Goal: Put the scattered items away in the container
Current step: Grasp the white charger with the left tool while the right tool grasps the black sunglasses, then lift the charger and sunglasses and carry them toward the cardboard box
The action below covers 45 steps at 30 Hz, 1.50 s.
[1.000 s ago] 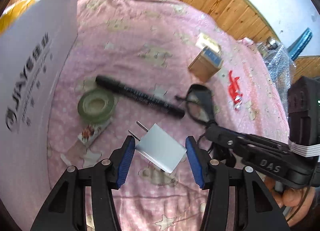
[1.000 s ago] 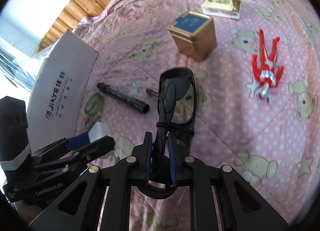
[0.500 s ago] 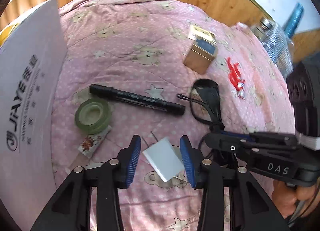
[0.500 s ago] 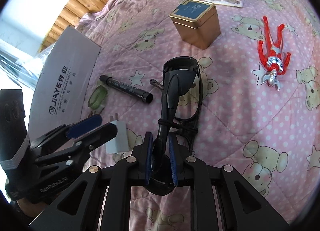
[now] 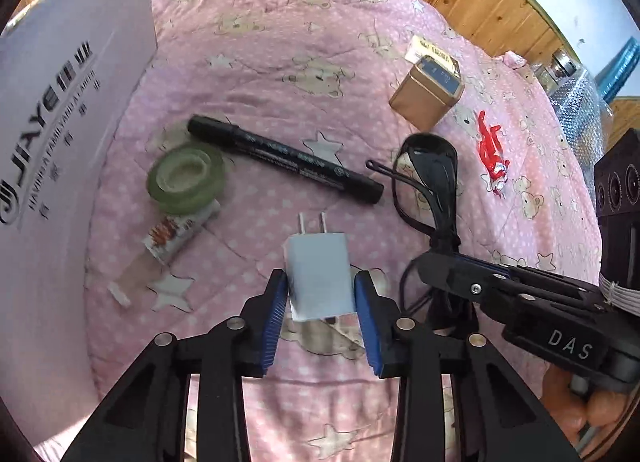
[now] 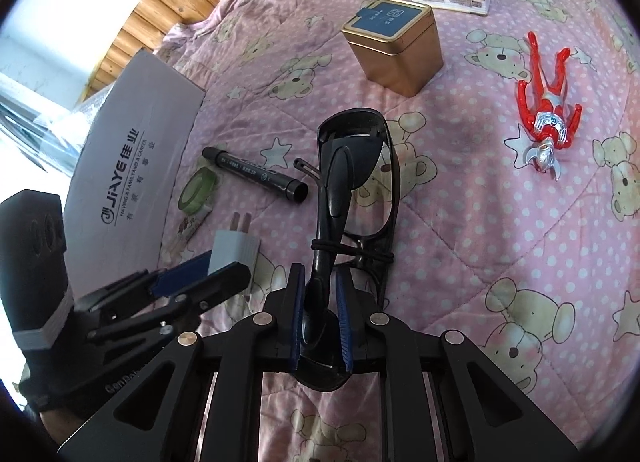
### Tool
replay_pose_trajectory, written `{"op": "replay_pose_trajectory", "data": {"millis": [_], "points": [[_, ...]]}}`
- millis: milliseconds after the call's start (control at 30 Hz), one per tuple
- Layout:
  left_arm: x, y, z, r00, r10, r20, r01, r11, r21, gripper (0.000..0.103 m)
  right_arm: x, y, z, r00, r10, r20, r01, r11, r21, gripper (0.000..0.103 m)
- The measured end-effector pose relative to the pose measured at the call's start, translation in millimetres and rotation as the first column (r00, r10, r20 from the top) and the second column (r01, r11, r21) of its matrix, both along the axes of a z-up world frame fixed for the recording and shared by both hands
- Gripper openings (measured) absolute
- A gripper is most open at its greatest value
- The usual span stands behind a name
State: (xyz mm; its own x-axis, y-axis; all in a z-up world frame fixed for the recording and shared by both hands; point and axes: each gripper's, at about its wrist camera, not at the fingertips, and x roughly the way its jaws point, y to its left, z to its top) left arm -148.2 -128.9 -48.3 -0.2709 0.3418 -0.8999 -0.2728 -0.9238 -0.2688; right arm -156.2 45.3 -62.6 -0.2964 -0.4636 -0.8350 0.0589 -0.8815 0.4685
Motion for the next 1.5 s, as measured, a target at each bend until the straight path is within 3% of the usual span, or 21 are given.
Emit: {"op": "replay_pose_trajectory", "data": {"millis": [133, 367, 1000, 1500], "points": [[-1.6, -3.7, -3.8, 1.0, 0.015, 0.027, -0.016, 0.999, 0.028, 0.037, -1.9, -0.4, -2.8, 1.0, -0.008, 0.006, 0.009, 1.0, -0.007, 0.02], [0.3, 10.0, 0.6, 0.999, -0.012, -0.039, 0.011, 0.999, -0.035, 0.034, -1.3, 2.4, -0.4, 1.0, -0.013, -0.014, 0.013, 0.999, -0.037, 0.017], [23.8, -10.4, 57.6, 0.99, 0.014, -0.142, -0.008, 0.999, 0.042, 0.034, 26.8, -15.2, 51.4, 0.996, -0.004, -0.085, 0.001, 0.999, -0.044, 0.016], [52.4, -30.7, 103.2, 0.974, 0.042, -0.223, -0.018, 0.994, 0.111, 0.034, 61.0, -34.8, 89.8, 0.989, 0.017, -0.149, -0.017, 1.0, 0.002, 0.016]]}}
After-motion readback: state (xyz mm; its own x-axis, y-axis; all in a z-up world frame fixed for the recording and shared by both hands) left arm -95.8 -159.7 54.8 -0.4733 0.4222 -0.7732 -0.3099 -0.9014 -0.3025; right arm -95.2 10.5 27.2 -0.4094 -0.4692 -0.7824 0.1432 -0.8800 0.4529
